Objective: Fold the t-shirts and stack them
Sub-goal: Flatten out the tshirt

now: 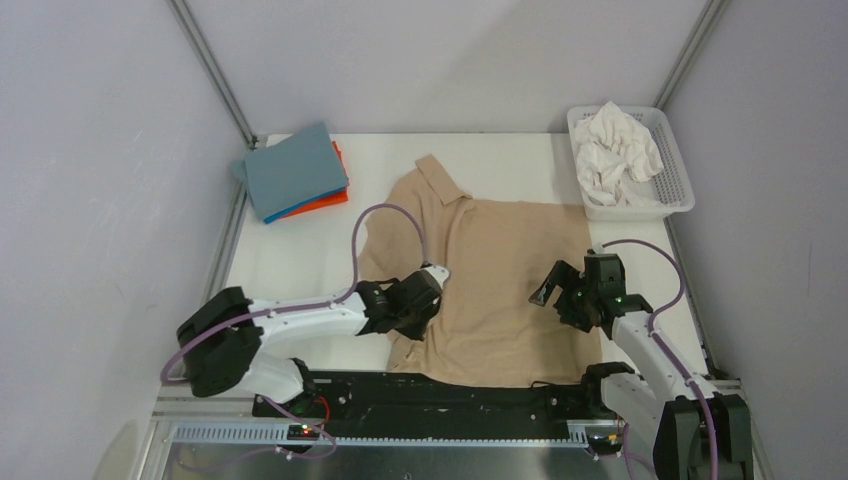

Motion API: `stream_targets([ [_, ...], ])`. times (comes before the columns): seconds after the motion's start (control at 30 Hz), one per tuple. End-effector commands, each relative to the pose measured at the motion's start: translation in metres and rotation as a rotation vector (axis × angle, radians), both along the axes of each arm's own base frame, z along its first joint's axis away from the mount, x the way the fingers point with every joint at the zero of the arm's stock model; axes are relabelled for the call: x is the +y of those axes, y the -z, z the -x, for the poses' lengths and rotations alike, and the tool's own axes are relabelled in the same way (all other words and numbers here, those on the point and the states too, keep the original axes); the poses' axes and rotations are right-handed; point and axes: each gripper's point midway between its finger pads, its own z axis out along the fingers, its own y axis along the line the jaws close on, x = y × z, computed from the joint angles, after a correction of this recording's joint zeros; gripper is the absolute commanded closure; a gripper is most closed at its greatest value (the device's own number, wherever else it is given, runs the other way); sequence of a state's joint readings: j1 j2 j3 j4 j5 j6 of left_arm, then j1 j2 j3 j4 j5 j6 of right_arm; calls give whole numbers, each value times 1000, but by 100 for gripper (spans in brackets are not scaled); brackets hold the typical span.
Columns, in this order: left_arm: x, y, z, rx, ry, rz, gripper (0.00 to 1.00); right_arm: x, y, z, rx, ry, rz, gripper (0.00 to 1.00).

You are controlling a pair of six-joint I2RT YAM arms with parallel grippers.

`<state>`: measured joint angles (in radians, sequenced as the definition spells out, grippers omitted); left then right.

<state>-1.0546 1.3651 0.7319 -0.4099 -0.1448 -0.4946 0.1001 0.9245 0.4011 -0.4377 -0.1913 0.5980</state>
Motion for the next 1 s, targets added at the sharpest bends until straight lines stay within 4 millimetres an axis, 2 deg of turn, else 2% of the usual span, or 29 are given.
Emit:
stream_targets([
  [0.0, 28, -21, -15, -107, -211, 32, 99, -6, 9, 1, 22, 1, 32, 2],
  [0.03, 35, -27, -17, -122, -255, 45, 100, -6, 10, 1, 28, 0, 33, 2],
  [0.07, 53, -22, -17, -120, -346, 16, 100, -6, 11, 1, 30, 2, 35, 2],
  [0.1, 61, -28, -18, -131, -399, 36, 100, -7, 12, 2, 36, 6, 39, 2],
  [0.13, 80, -20, -16, -119, -498, 20, 100, -8, 13, 2, 40, 10, 45, 2],
  [0.17, 87, -26, -16, -125, -553, 58, 100, -9, 14, 2, 45, 11, 46, 2],
  [0.2, 110, -15, -12, -104, -690, 45, 100, -9, 15, 3, 49, 14, 49, 2],
  [0.23, 119, -17, -10, -99, -765, 81, 100, -10, 15, 3, 52, 18, 50, 2],
  [0.27, 146, -6, -1, -78, -905, 46, 100, -11, 15, 4, 55, 21, 53, 2],
  [0.3, 155, -8, 2, -83, -972, 80, 100, -11, 15, 4, 54, 25, 53, 2],
  [0.33, 177, 2, 12, -81, -1074, 51, 98, -12, 15, 4, 57, 35, 58, 2],
  [0.37, 189, 5, 19, -83, -1148, 77, 96, -13, 15, 4, 57, 39, 61, 2],
  [0.47, 194, 3, 24, -64, -1243, 218, 97, -16, 15, 4, 57, 61, 67, 1],
  [0.5, 194, 6, 26, -49, -1270, 247, 92, -16, 14, 3, 55, 62, 66, 1],
  [0.53, 191, 2, 24, -45, -1277, 301, 80, -16, 13, 3, 50, 64, 65, 1],
  [0.57, 189, 0, 23, -43, -1283, 326, 46, -17, 13, 3, 48, 65, 67, 1],
  [0.6, 187, -5, 21, -46, -1280, 362, 23, -17, 11, 2, 41, 67, 68, 1],
  [0.63, 185, -14, 18, -58, -1265, 392, 6, -18, 9, 2, 38, 72, 75, 1],
  [0.67, 184, -27, 14, -81, -1245, 411, 2, -19, 6, 0, 24, 75, 78, 1],
  [0.7, 184, -32, 12, -93, -1237, 416, 1, -22, 4, 0, 17, 85, 87, 1],
  [0.8, 185, -65, -1, -179, -1214, 438, 0, -25, -4, -1, 2, 101, 101, 1],
  [0.83, 185, -69, -4, -195, -1208, 414, 0, -26, -7, -2, -14, 102, 105, 1],
  [0.87, 182, -87, -10, -230, -1178, 422, 0, -27, -10, -2, -17, 102, 109, 1],
  [0.9, 180, -91, -14, -247, -1159, 373, 0, -29, -13, -3, -30, 106, 117, 1],
  [0.93, 174, -110, -21, -275, -1110, 373, 0, -30, -16, -3, -34, 105, 125, 1],
  [0.97, 169, -111, -26, -284, -1087, 312, 0, -30, -19, -3, -47, 97, 129, 1],
])
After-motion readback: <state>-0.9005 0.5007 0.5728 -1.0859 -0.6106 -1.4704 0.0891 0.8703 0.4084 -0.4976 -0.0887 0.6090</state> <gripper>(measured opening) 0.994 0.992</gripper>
